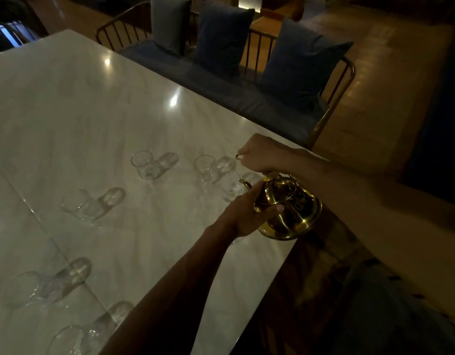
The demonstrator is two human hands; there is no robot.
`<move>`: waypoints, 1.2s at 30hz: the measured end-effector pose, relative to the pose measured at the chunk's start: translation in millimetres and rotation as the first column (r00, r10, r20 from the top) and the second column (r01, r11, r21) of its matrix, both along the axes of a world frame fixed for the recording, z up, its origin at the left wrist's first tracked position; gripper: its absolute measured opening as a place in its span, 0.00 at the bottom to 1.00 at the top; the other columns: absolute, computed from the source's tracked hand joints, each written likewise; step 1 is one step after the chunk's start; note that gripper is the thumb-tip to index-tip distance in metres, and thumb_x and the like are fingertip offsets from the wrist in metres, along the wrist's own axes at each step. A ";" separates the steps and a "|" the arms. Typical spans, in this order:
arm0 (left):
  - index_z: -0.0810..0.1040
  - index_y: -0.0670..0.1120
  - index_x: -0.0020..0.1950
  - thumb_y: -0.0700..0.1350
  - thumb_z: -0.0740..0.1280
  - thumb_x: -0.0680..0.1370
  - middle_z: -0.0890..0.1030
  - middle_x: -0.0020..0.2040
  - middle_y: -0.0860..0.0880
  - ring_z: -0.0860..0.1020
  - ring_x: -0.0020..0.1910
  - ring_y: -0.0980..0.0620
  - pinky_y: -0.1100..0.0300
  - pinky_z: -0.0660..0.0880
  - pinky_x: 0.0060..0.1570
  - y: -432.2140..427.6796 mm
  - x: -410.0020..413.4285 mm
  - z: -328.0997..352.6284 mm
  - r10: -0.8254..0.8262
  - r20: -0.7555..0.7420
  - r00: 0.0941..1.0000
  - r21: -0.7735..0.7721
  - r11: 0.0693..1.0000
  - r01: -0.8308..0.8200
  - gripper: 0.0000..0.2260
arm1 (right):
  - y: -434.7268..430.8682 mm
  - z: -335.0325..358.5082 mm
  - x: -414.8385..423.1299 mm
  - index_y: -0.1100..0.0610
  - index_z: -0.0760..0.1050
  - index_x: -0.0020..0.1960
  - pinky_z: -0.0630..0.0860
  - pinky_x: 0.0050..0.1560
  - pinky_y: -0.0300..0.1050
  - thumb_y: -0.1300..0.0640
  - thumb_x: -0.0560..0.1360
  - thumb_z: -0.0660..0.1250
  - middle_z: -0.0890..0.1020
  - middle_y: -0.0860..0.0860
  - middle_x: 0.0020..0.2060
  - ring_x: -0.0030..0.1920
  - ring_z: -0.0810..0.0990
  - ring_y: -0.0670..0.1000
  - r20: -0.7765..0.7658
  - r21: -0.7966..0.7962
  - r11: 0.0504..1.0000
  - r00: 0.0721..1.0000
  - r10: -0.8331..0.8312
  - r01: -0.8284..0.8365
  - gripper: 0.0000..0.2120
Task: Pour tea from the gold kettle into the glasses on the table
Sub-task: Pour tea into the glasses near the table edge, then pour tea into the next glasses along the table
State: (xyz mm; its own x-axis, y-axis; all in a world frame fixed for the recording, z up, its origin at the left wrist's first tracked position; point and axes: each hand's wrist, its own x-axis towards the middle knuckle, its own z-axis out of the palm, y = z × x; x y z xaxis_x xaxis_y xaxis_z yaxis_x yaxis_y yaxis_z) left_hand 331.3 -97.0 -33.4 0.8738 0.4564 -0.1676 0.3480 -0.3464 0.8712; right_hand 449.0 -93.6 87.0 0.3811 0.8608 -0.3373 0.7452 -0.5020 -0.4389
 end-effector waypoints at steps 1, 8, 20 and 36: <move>0.59 0.58 0.80 0.60 0.68 0.78 0.76 0.71 0.52 0.73 0.66 0.57 0.67 0.69 0.56 -0.6 0.2 0.3 0.004 -0.005 1.000 0.002 1.000 -0.004 0.33 | -1.9 0.8 0.2 0.62 0.77 0.65 0.68 0.29 0.39 0.57 0.79 0.61 0.83 0.60 0.56 0.29 0.73 0.47 0.003 0.008 1.000 1.000 -0.007 0.007 0.17; 0.59 0.59 0.79 0.66 0.68 0.74 0.77 0.70 0.53 0.75 0.68 0.51 0.56 0.72 0.62 -2.9 2.6 -4.6 0.026 -0.042 0.999 0.082 0.996 -0.022 0.36 | -21.3 3.9 3.5 0.57 0.72 0.71 0.72 0.63 0.45 0.59 0.79 0.63 0.75 0.53 0.70 0.68 0.74 0.54 -0.049 0.082 0.997 0.999 -0.009 0.013 0.21; 0.64 0.53 0.78 0.72 0.61 0.70 0.79 0.67 0.51 0.80 0.63 0.50 0.50 0.78 0.62 0.8 5.6 11.3 0.028 0.073 0.997 0.246 0.968 -0.045 0.41 | -28.1 5.4 12.2 0.55 0.71 0.72 0.67 0.67 0.44 0.57 0.79 0.64 0.71 0.53 0.73 0.73 0.69 0.53 -0.054 0.210 0.976 0.997 -0.049 0.060 0.22; 0.67 0.51 0.77 0.67 0.67 0.72 0.79 0.67 0.49 0.78 0.64 0.49 0.59 0.73 0.58 21.6 -63.5 58.7 0.105 0.148 0.983 0.324 0.934 -0.148 0.38 | -14.2 64.7 -62.3 0.55 0.70 0.73 0.73 0.55 0.40 0.59 0.80 0.62 0.70 0.55 0.74 0.66 0.75 0.52 0.036 0.330 0.941 0.997 0.069 -0.077 0.22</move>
State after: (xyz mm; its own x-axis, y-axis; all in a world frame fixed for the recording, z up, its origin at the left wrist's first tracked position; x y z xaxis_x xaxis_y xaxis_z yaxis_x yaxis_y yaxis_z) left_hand 267.8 -75.4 25.3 0.8092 0.5749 0.1209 0.3022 -0.5839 0.7535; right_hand 386.6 -107.8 151.7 0.3172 0.9481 -0.0207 0.7864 -0.2752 -0.5531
